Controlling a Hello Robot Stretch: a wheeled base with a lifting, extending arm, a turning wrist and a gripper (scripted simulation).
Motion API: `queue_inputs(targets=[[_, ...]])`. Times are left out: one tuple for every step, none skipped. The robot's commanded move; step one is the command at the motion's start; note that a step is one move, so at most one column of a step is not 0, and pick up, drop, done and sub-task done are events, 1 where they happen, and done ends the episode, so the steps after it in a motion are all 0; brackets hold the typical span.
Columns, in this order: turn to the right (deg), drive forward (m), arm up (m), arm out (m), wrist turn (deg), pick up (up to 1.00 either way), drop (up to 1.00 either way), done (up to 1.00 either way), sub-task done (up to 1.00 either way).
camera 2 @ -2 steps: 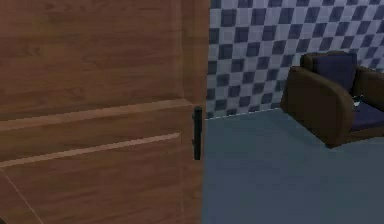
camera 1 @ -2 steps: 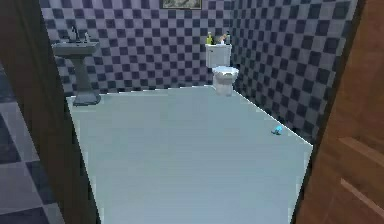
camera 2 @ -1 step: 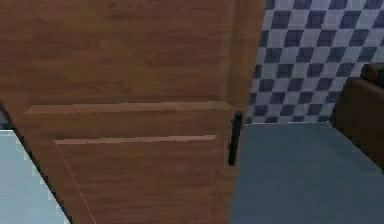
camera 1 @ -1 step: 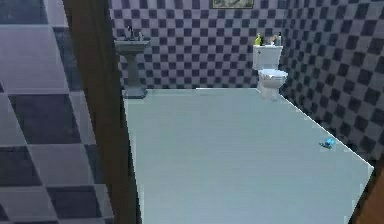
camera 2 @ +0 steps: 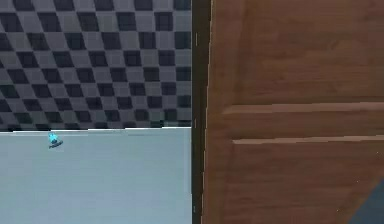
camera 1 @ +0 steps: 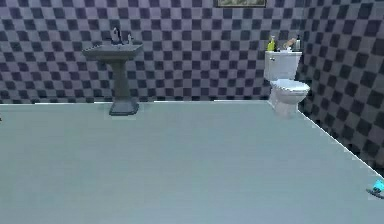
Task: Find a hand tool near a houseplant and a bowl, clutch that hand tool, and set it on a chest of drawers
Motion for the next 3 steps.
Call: queue_inputs(targets=[[-3.0,0.00,0.00,0.00,0.0,0.00,0.00,0.00,0.00],[0.0,0.30,0.00,0.00,0.0,0.00,0.00,0.00,0.00],[0.0,0.30,0.00,0.00,0.0,0.00,0.00,0.00,0.00]])
